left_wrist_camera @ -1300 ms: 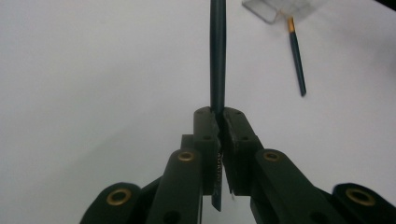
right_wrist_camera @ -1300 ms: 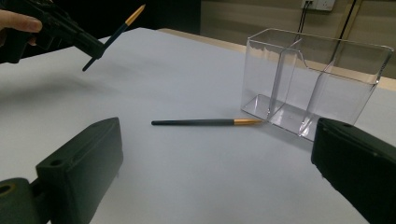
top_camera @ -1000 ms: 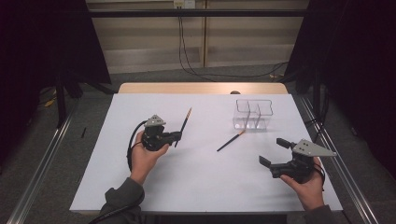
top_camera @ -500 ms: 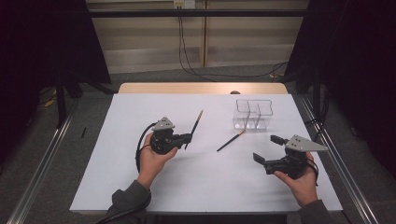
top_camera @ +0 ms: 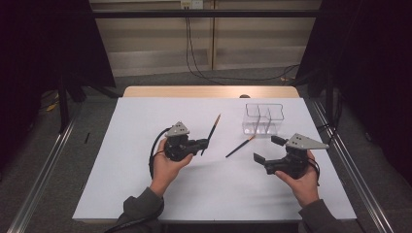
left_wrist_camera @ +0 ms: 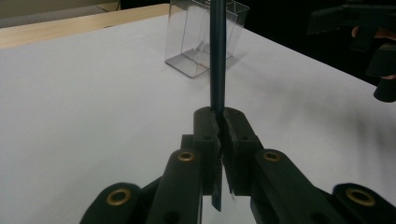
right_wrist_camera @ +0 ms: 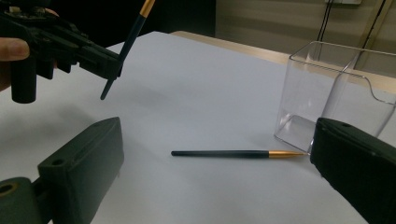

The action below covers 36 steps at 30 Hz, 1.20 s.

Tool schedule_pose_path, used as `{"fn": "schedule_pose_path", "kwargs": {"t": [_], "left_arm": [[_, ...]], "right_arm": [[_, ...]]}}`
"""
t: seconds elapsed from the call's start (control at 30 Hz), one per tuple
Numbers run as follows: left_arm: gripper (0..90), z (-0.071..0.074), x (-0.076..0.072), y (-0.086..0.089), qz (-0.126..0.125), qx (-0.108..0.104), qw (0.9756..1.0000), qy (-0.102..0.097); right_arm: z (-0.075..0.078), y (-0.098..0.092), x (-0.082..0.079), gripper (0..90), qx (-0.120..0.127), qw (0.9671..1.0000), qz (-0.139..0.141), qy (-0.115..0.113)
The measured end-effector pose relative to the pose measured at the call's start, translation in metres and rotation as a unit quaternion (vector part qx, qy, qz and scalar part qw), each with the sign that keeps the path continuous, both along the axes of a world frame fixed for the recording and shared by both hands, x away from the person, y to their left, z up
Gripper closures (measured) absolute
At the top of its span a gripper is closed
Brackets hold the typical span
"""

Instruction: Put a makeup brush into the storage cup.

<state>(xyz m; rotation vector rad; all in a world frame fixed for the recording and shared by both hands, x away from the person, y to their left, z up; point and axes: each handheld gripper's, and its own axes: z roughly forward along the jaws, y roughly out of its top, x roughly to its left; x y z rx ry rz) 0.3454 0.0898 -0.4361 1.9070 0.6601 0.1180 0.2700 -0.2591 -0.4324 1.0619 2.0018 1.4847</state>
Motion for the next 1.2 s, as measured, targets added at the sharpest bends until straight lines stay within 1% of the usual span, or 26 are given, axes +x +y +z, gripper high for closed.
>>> {"fn": "schedule_pose_path", "kwargs": {"t": [0.1,0.13,0.17,0.27,0.3,0.37,0.4,0.47,0.53,0.67,0.7,0.73,0.8,0.87,0.9,0.93,0.97,1.03,1.07,1.1,1.2], "left_arm": [[84.7,0.000,-0.001,-0.002,-0.004,-0.002,1.0000,0.001],[84.8,-0.001,-0.001,-0.003,-0.011,-0.005,0.9999,0.002],[84.7,0.000,-0.002,-0.004,-0.009,-0.002,1.0000,0.000],[84.7,-0.001,-0.004,-0.006,-0.015,-0.007,0.9999,-0.001],[84.7,-0.001,-0.004,-0.007,-0.014,-0.004,0.9999,0.001],[84.7,-0.002,-0.005,-0.009,-0.018,-0.010,0.9998,0.002],[84.7,-0.002,-0.005,-0.009,-0.019,-0.006,0.9998,0.002],[84.7,-0.002,-0.006,-0.011,-0.024,-0.003,0.9997,0.002],[84.8,-0.002,-0.006,-0.012,-0.027,-0.007,0.9996,0.001],[84.7,-0.001,-0.007,-0.014,-0.028,-0.007,0.9996,-0.001],[84.7,-0.002,-0.007,-0.014,-0.029,-0.012,0.9995,-0.002],[84.7,-0.002,-0.007,-0.014,-0.030,-0.011,0.9995,-0.002],[84.7,-0.002,-0.008,-0.016,-0.031,-0.012,0.9994,-0.003],[84.7,-0.002,-0.009,-0.017,-0.035,-0.007,0.9993,-0.004],[84.7,-0.003,-0.009,-0.018,-0.036,-0.013,0.9993,-0.003],[84.7,-0.002,-0.010,-0.019,-0.038,-0.007,0.9993,-0.005],[84.7,-0.003,-0.010,-0.019,-0.040,-0.006,0.9992,-0.006],[84.7,-0.003,-0.011,-0.022,-0.040,-0.011,0.9991,-0.002],[84.7,-0.003,-0.011,-0.022,-0.041,-0.006,0.9991,-0.005],[84.7,-0.003,-0.012,-0.023,-0.044,-0.007,0.9990,-0.003],[84.7,-0.005,-0.013,-0.026,-0.049,-0.010,0.9988,-0.002]], "right_arm": [[0.001,0.004,0.004,2.9,0.004,1.0000,-0.002,0.002],[0.002,0.005,0.005,3.2,0.006,1.0000,-0.001,0.005],[0.003,0.006,0.006,3.5,0.007,1.0000,-0.001,0.005],[0.005,0.011,0.010,5.0,0.014,0.9999,0.002,0.007],[0.006,0.013,0.011,5.3,0.016,0.9998,0.004,0.007],[0.006,0.016,0.013,6.6,0.012,0.9999,0.007,0.009],[0.006,0.019,0.014,7.3,0.013,0.9998,0.010,0.014],[0.007,0.024,0.016,8.3,0.015,0.9997,0.009,0.016],[0.008,0.028,0.018,8.8,0.014,0.9996,0.016,0.015],[0.010,0.036,0.022,10.5,0.017,0.9996,0.016,0.018],[0.010,0.037,0.023,10.7,0.020,0.9994,0.018,0.021],[0.010,0.038,0.024,11.0,0.020,0.9994,0.017,0.023],[0.011,0.040,0.026,12.6,0.023,0.9993,0.016,0.024],[0.011,0.042,0.028,14.1,0.027,0.9991,0.018,0.026],[0.011,0.043,0.029,14.9,0.029,0.9991,0.017,0.027],[0.010,0.043,0.030,16.1,0.030,0.9989,0.021,0.028],[0.010,0.044,0.030,17.0,0.031,0.9988,0.022,0.030],[0.009,0.046,0.031,18.5,0.034,0.9986,0.024,0.034],[0.008,0.047,0.032,19.3,0.035,0.9984,0.028,0.035],[0.008,0.048,0.032,20.6,0.038,0.9983,0.027,0.036],[0.010,0.053,0.034,24.4,0.039,0.9979,0.037,0.037]]}}
